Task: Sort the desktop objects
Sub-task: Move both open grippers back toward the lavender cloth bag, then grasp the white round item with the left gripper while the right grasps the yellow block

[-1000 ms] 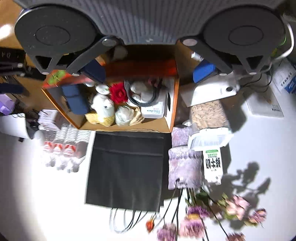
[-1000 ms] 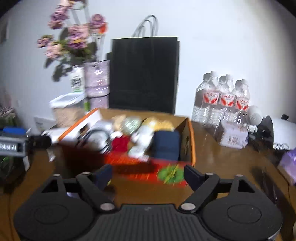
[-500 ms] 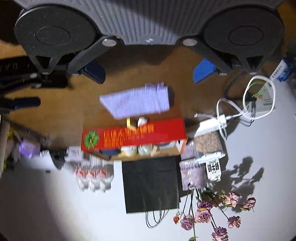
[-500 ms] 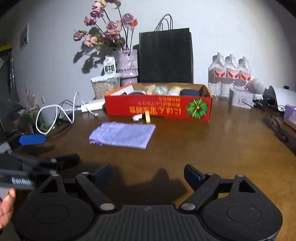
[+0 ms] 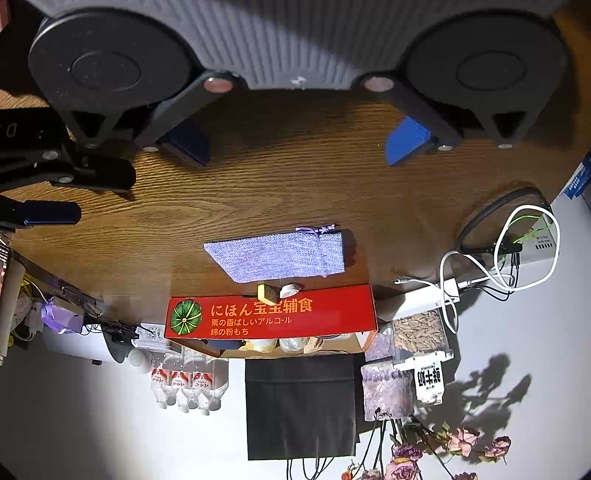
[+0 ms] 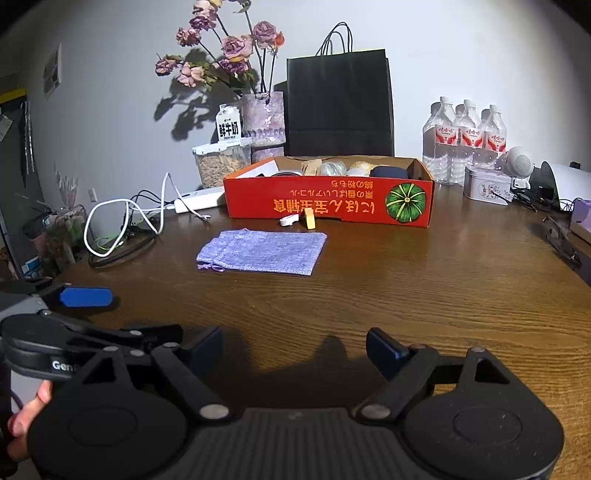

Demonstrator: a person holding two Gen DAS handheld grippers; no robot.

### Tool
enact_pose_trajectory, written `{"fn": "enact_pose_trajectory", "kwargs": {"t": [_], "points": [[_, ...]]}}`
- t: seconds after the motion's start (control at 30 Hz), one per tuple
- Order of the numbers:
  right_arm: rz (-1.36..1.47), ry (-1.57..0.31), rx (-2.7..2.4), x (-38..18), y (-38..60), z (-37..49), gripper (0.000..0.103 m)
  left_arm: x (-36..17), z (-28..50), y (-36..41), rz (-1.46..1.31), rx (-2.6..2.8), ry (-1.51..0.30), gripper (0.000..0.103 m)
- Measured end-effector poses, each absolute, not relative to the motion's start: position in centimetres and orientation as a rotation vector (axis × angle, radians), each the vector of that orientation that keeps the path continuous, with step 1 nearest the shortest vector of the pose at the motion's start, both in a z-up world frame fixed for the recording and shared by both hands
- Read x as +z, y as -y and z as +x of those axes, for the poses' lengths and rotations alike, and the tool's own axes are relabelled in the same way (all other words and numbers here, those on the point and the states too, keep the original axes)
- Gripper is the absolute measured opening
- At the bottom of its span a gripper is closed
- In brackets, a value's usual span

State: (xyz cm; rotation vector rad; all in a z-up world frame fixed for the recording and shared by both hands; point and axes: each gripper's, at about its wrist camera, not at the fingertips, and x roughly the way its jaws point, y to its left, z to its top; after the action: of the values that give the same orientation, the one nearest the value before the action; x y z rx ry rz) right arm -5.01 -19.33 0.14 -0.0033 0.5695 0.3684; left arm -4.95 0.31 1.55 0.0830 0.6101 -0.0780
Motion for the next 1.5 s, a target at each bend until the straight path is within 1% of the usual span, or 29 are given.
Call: {"fn": "enact_pose_trajectory", "kwargs": {"t": [0.13,0.23,0.3,0.37,0.43,0.53,0.6,0.67,0.73,0.8,0.83,0.87,0.9,0.93,0.97,1.0,1.03,1.13,1.37,1.4,1.43,1.47,1.5], "points": [[0.006,-0.569,0.377,0.8,19.4,-2.9,0.081,2.1,-3.3,-0.8,0.044,-0.106,-0.619,0.103],[0.0,-0.558,0.371,1.7,19.2,-0.1,0.076,2.8,-0.8,-1.9,-0.04,-0.141,-0.624,0.103],[-0.013,-0.538,0.356,2.1,19.0,1.7,0.074,3.3,0.8,-2.2,-0.042,-0.144,-0.612,0.103],[-0.019,-0.534,0.358,2.5,18.5,3.9,0.069,3.9,2.6,-2.3,-0.017,-0.157,-0.597,0.103],[-0.023,-0.543,0.374,2.7,18.0,6.4,0.065,4.3,4.3,-2.4,-0.004,-0.156,-0.594,0.103],[0.007,-0.584,0.395,2.5,17.4,10.5,0.064,5.1,6.6,-2.9,-0.015,-0.191,-0.589,0.103],[0.061,-0.639,0.423,2.0,16.9,13.7,0.059,5.2,8.2,-3.1,-0.024,-0.212,-0.584,0.103],[0.087,-0.68,0.44,1.3,16.1,16.4,0.051,5.1,10.3,-3.1,-0.025,-0.213,-0.61,0.098],[0.079,-0.707,0.432,0.6,15.3,18.6,0.047,4.8,12.2,-3.3,-0.041,-0.227,-0.631,0.088],[0.068,-0.712,0.405,0.0,14.7,20.2,0.046,4.3,13.9,-3.4,-0.047,-0.224,-0.653,0.085],[0.074,-0.711,0.4,-0.3,14.7,20.8,0.044,4.1,14.6,-3.4,-0.042,-0.224,-0.661,0.085],[0.081,-0.716,0.402,-0.6,14.7,21.3,0.037,3.8,15.3,-3.3,-0.034,-0.219,-0.668,0.085],[0.092,-0.721,0.412,-0.8,14.7,21.7,0.033,3.6,15.7,-3.3,-0.031,-0.214,-0.673,0.085],[0.107,-0.722,0.445,-1.0,14.7,21.9,0.022,3.5,16.3,-3.2,-0.028,-0.222,-0.678,0.085],[0.116,-0.719,0.472,-1.2,14.7,21.9,0.013,3.3,16.6,-3.1,-0.029,-0.228,-0.682,0.085],[0.119,-0.711,0.486,-1.3,14.8,21.9,0.013,3.2,17.0,-3.0,-0.031,-0.231,-0.686,0.083],[0.128,-0.704,0.494,-1.4,15.0,21.9,0.013,3.2,17.4,-2.9,-0.031,-0.238,-0.689,0.078],[0.173,-0.71,0.518,-1.5,15.8,22.2,0.012,2.7,19.2,-2.5,-0.026,-0.233,-0.71,0.075],[0.127,-0.638,0.471,0.1,17.8,20.9,0.01,1.5,21.4,-1.3,-0.033,-0.251,-0.765,0.063],[0.134,-0.631,0.462,0.3,18.5,20.7,0.01,1.4,21.6,-1.0,-0.03,-0.255,-0.765,0.06],[0.14,-0.626,0.451,0.5,19.1,20.5,0.01,1.4,21.8,-0.7,-0.026,-0.259,-0.762,0.054],[0.143,-0.624,0.441,0.6,19.7,20.2,0.01,1.3,22.0,-0.4,-0.019,-0.263,-0.759,0.051],[0.145,-0.625,0.434,0.7,20.3,20.0,0.01,1.4,22.0,-0.2,-0.008,-0.252,-0.753,0.043]]}}
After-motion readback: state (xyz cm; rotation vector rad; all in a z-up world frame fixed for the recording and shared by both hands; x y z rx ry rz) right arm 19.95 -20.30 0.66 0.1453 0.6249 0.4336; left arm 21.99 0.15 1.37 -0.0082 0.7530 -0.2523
